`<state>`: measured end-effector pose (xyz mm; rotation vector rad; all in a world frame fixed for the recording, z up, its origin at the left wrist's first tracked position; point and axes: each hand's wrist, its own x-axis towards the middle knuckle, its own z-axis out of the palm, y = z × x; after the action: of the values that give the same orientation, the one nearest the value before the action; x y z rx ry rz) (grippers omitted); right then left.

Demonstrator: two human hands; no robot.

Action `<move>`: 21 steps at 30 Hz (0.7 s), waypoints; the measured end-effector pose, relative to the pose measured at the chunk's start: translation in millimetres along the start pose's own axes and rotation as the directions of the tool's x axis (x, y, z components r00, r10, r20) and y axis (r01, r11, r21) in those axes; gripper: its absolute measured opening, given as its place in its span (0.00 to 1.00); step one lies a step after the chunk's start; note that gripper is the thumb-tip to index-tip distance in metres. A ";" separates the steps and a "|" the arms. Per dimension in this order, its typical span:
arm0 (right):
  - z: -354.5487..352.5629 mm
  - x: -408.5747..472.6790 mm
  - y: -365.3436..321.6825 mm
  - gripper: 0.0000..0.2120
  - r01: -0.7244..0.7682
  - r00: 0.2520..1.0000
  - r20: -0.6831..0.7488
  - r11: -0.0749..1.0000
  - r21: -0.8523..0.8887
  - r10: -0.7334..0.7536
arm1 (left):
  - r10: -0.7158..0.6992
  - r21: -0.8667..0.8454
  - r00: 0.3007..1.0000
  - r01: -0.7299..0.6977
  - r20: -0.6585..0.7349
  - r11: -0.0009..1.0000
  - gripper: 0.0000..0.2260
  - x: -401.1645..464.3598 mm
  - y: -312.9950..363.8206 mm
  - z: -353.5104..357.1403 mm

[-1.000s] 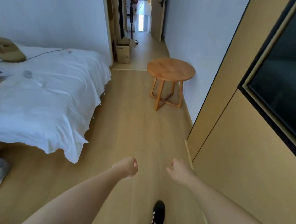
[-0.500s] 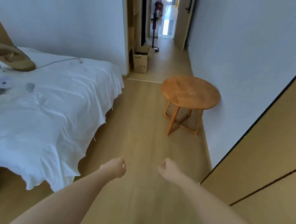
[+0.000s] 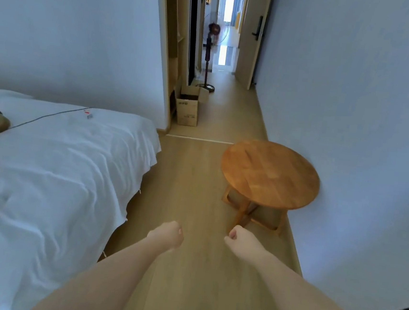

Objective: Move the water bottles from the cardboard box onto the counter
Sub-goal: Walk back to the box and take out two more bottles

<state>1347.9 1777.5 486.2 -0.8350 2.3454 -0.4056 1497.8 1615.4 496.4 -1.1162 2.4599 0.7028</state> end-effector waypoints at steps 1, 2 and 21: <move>-9.0 18.8 -7.0 0.13 0.004 1.000 0.003 1.000 -0.002 -0.004 | -0.013 -0.017 1.000 0.013 -0.004 1.000 0.13 19.4 -0.9 -12.4; -16.5 36.2 -13.4 0.13 0.006 1.000 0.015 1.000 -0.010 -0.006 | -0.023 -0.024 1.000 0.023 -0.001 0.999 0.12 37.3 -1.5 -22.9; -200.8 429.8 -86.6 0.13 0.159 0.986 0.083 0.961 -0.224 -0.144 | -0.160 -0.105 0.985 0.153 -0.058 0.983 0.13 380.7 43.8 -199.8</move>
<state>995.8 1447.9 490.0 -1.1253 2.3035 -0.1661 1203.1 1299.6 482.8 -1.3755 2.3804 0.7596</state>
